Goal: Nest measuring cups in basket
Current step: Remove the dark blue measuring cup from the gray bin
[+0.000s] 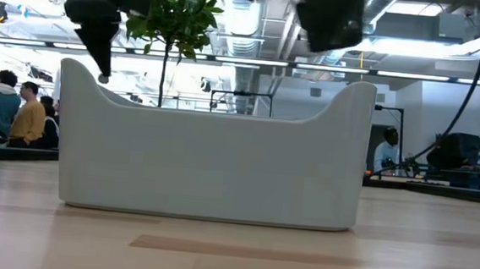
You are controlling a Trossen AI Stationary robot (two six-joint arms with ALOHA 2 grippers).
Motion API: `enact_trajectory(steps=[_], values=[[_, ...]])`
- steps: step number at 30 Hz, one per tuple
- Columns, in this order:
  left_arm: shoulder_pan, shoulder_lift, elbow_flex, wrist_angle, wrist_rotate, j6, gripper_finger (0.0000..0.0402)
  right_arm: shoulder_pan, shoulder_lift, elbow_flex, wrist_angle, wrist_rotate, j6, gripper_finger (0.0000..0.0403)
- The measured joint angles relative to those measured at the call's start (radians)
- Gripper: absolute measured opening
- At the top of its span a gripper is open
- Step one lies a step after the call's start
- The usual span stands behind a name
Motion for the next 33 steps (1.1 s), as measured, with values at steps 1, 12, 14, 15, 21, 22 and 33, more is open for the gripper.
enact_trajectory(steps=[1,12,14,15,21,22,33], values=[[-0.008,0.000,0.000,0.025,0.004,0.029,0.0000,0.009,-0.002,0.000,-0.052,0.021,-0.005,0.0161],[-0.161,0.015,0.000,0.620,0.370,0.259,0.0000,-0.016,-0.262,-0.070,-0.511,0.453,-0.094,0.0105],[-0.192,0.030,0.000,0.760,0.373,0.261,0.0000,-0.031,-0.342,-0.105,-0.519,0.620,-0.061,0.0099],[-0.208,0.048,0.000,0.825,0.371,0.261,0.0000,-0.043,-0.372,-0.124,-0.487,0.688,-0.052,0.0098],[-0.257,0.230,0.046,1.066,0.331,0.281,0.0029,-0.110,-0.550,-0.173,-0.509,0.841,0.029,0.0096],[-0.260,0.265,0.075,1.037,0.324,0.291,0.0040,-0.119,-0.568,-0.183,-0.500,0.844,0.030,0.0097],[-0.279,0.664,0.667,0.245,0.269,0.520,0.0144,-0.142,-0.725,-0.357,-0.495,0.855,0.039,0.0097]])
